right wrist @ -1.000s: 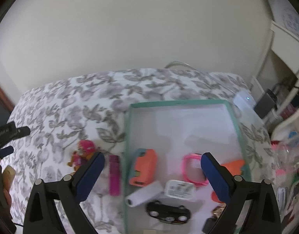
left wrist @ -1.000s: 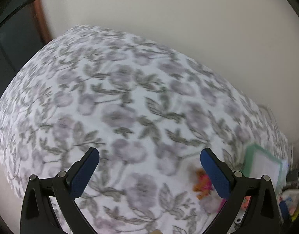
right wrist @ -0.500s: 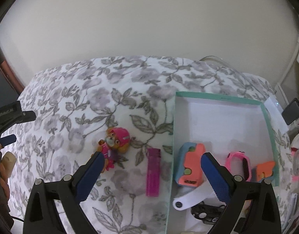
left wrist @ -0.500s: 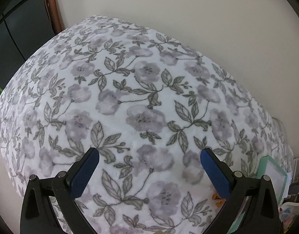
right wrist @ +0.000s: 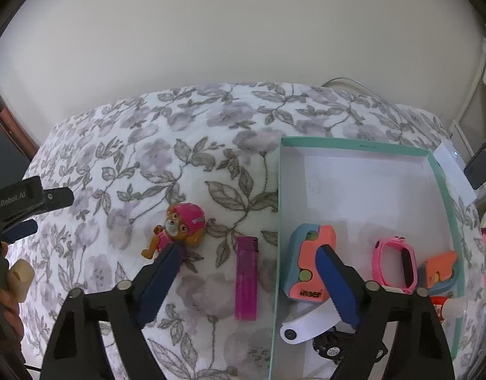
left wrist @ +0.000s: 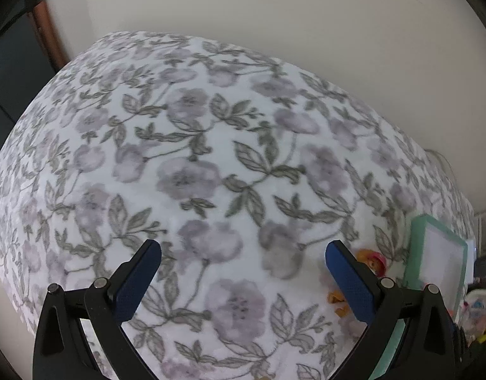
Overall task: Organize rigid objects
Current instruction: 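Lower the left gripper over the pink toy dog while the right gripper lowers over the purple lighter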
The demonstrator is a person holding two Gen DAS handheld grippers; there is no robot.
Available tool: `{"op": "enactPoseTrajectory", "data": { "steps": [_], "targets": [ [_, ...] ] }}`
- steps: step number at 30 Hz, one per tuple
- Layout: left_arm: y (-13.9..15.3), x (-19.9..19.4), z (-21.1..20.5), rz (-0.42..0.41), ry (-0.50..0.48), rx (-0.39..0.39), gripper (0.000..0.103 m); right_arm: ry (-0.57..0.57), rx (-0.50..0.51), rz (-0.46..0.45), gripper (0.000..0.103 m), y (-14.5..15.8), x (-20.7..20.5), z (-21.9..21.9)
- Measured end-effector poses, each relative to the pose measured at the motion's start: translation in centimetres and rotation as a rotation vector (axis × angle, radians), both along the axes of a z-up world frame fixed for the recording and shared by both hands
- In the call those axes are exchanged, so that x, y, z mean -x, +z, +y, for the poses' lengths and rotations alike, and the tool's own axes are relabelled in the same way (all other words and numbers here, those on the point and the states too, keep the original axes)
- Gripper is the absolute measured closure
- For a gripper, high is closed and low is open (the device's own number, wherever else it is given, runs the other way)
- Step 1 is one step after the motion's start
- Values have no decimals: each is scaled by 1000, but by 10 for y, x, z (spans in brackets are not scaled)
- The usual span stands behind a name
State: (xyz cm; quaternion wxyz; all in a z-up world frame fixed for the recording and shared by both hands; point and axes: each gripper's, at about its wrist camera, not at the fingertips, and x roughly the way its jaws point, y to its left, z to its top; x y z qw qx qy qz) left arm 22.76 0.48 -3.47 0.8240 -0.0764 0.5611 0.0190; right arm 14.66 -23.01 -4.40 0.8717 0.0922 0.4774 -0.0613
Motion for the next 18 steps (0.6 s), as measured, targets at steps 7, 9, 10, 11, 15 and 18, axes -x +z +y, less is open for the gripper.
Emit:
{"op": "enactPoseTrajectory", "data": {
  "steps": [7,9,10,11,15,18],
  "targets": [
    [-9,1,-22,33,-59,14,0,15,-46,-2,34,-3,0,-2],
    [-13,2,-27,42,-74,10,0,25,-47,6,40,-5,0,0],
    [-15,2,-29,48,-81,8,0,27,-47,10,41,-7,-1,1],
    [-16,2,-30,51,-84,7,0,29,-50,13,43,-7,-1,1],
    [-19,3,-34,60,-90,6,0,41,-51,11,45,-7,-1,4],
    [-20,3,-36,64,-96,8,0,44,-64,-14,51,0,1,2]
  ]
}}
